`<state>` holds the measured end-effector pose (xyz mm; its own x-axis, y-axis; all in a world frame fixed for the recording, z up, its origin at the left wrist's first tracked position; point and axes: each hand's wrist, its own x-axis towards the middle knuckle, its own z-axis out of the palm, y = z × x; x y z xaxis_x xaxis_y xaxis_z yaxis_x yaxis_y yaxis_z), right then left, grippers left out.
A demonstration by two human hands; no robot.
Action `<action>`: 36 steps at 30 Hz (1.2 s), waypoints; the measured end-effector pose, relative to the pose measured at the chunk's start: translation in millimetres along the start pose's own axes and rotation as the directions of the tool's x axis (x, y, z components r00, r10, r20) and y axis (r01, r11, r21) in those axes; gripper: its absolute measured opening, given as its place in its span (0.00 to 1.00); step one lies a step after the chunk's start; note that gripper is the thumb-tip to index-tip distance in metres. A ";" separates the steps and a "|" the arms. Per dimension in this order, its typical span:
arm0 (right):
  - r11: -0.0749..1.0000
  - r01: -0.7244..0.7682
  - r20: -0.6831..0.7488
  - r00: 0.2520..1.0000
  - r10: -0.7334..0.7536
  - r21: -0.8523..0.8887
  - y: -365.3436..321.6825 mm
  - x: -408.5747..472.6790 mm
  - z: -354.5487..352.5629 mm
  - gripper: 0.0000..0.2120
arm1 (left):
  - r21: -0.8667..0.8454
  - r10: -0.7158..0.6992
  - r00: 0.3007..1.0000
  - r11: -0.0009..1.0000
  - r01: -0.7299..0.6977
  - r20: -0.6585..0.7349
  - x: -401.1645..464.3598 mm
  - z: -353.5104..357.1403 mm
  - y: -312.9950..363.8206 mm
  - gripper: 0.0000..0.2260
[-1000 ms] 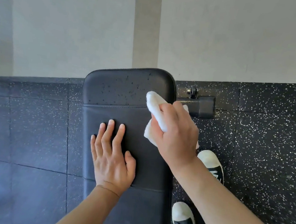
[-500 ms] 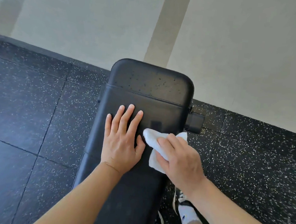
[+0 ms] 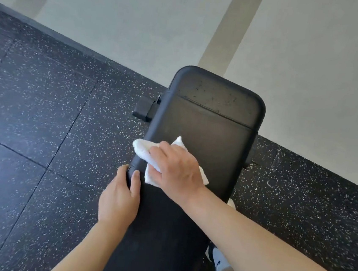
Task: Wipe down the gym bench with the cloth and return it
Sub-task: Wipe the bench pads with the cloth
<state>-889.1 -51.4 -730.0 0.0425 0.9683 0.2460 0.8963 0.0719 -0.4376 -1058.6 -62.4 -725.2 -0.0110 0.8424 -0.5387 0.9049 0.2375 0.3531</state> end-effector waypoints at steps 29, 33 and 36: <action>0.989 0.150 0.157 0.977 -0.146 -0.010 93.8 -42.7 -66.7 0.07 | 0.007 0.020 0.991 1.000 -0.019 -0.130 0.2 -0.6 0.1 0.11; 0.979 -0.143 0.056 0.987 0.152 -0.145 101.7 -0.9 -56.6 0.06 | 0.038 0.018 0.992 0.999 -0.014 -0.128 0.5 0.5 0.4 0.11; 0.919 -0.381 -0.010 0.924 0.382 -0.100 72.5 36.8 -28.6 0.08 | 0.031 0.019 0.990 0.999 -0.015 -0.139 0.3 2.0 -0.3 0.11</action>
<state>-809.9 -17.4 -727.9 0.3861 0.9199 0.0682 0.8516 -0.3271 -0.4096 -1058.1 -63.2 -726.9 -0.0530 0.9059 -0.4201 0.9177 0.2100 0.3371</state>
